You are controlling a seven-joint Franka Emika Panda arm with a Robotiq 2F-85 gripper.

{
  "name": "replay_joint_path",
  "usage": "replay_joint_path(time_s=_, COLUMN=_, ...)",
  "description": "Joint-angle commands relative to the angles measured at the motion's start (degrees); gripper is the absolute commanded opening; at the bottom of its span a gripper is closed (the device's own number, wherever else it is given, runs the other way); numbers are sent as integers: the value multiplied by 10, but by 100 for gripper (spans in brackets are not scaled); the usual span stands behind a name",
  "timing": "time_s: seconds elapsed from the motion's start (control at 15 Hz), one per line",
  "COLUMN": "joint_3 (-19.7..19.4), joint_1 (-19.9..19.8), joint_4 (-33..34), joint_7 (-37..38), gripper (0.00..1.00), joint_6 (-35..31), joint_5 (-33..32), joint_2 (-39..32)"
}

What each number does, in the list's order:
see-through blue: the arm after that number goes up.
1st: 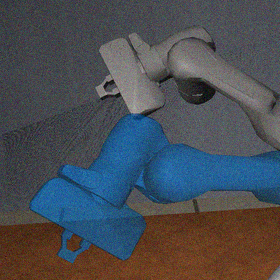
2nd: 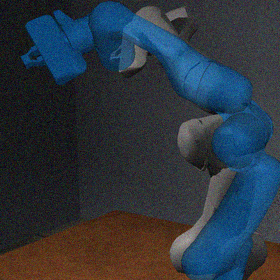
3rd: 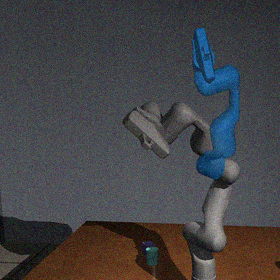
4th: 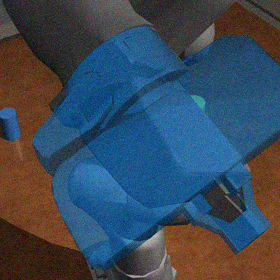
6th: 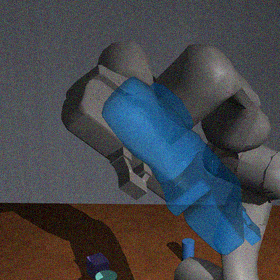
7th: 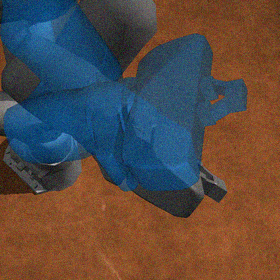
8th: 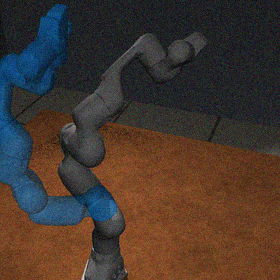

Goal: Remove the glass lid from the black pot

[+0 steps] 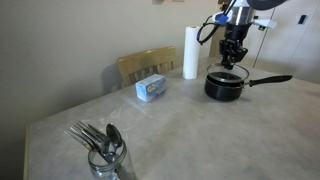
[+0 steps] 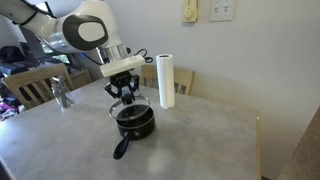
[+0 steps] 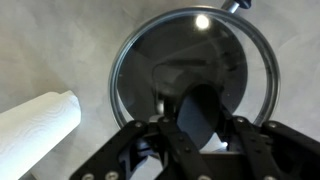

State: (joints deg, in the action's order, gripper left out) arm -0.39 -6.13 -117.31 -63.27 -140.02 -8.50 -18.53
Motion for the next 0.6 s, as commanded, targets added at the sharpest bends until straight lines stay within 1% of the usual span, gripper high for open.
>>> replay_joint_path(time_s=0.0, joint_3=12, joint_1=14, joint_4=-19, joint_7=31, gripper=16, joint_6=51, joint_5=5, joint_2=41)
replay_joint_path(time_s=0.13, joint_3=22, joint_1=27, joint_4=-31, joint_7=56, gripper=16, joint_6=61, joint_5=8, joint_2=54)
replay_joint_path(time_s=0.53, joint_3=67, joint_1=75, joint_4=-90, joint_7=110, gripper=16, joint_6=38, joint_5=9, joint_2=77)
